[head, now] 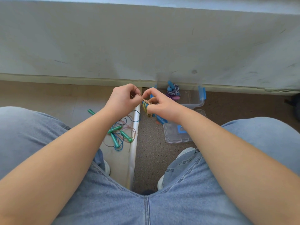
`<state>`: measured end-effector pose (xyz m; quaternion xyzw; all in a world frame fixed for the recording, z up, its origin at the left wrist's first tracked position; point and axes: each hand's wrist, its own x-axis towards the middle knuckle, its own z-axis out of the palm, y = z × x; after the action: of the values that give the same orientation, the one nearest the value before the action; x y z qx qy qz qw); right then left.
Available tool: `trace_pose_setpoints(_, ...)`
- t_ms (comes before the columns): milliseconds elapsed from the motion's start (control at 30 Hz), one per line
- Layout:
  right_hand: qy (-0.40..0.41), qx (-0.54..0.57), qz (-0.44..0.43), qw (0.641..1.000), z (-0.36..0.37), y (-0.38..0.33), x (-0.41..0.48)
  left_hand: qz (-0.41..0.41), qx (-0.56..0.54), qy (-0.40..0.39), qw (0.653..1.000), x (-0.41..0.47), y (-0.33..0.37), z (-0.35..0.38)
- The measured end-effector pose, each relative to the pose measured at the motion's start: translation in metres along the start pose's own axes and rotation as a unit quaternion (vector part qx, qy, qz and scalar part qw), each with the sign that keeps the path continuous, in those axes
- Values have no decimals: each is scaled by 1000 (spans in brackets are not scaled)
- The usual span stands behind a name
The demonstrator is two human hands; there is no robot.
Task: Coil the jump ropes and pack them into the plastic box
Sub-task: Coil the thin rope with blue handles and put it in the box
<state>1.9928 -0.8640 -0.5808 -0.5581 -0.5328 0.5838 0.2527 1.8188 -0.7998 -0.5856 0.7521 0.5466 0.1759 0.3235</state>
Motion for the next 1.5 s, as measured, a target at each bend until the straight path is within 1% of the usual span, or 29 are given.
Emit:
trace_pose_setpoints(133, -28, -2, 15, 1000, 0, -5, -1, -4, 7, 7, 1000, 2, 1, -3)
trace_pose_setpoints(200, -32, -1, 18, 999, -1, -5, -2, 10, 15, 15, 1000, 1, 2, -6)
trace_pose_setpoints(267, -30, -18, 23, 999, 0, -2, -2, 10, 16, 7, 1000, -3, 3, -6)
trace_pose_setpoints(333, -7, -87, 12, 996, 1, 1, -1, -23, -18, -24, 999, -7, 6, -2)
trace_pose_setpoints(400, 21, -169, -13, 985, 1, 4, 0, -72, -89, -60, 992, -8, 8, 0)
trace_pose_setpoints(433, 34, -188, -24, 981, 1, 5, 1, -100, -142, -76, 982, -6, 9, -1)
trace_pose_setpoints(500, 59, -207, -48, 975, 2, 5, 2, -155, -264, -108, 946, -3, 8, -2)
trace_pose_setpoints(567, 79, -218, -66, 971, 4, 6, 4, -181, -335, -122, 916, -1, 8, -3)
trace_pose_setpoints(667, 106, -184, -55, 976, 7, 6, 7, -239, -455, -71, 855, 1, 7, 0)
trace_pose_setpoints(700, 107, -175, -49, 977, 8, 6, 8, -252, -478, -54, 840, 3, 8, 2)
trace_pose_setpoints(733, 103, -177, -48, 978, 9, 5, 9, -258, -485, -40, 835, 4, 9, 2)
trace_pose_setpoints(933, 99, -253, -67, 960, 15, 5, 11, -259, -457, 25, 851, 11, 0, 9)
trace_pose_setpoints(1067, 118, -273, -49, 954, 17, 7, 12, -241, -431, 47, 868, 14, -3, 16)
trace_pose_setpoints(1167, 112, -275, -29, 954, 17, 8, 12, -243, -426, 58, 869, 17, -3, 20)
trace_pose_setpoints(1267, 100, -263, -7, 960, 14, 10, 12, -239, -421, 58, 873, 19, -5, 27)
trace_pose_setpoints(1367, 98, -220, 19, 970, 9, 10, 15, -222, -422, 46, 878, 23, -8, 30)
trace_pose_setpoints(1500, 158, -190, 26, 969, -1, 9, 22, -202, -449, 10, 871, 39, -2, 27)
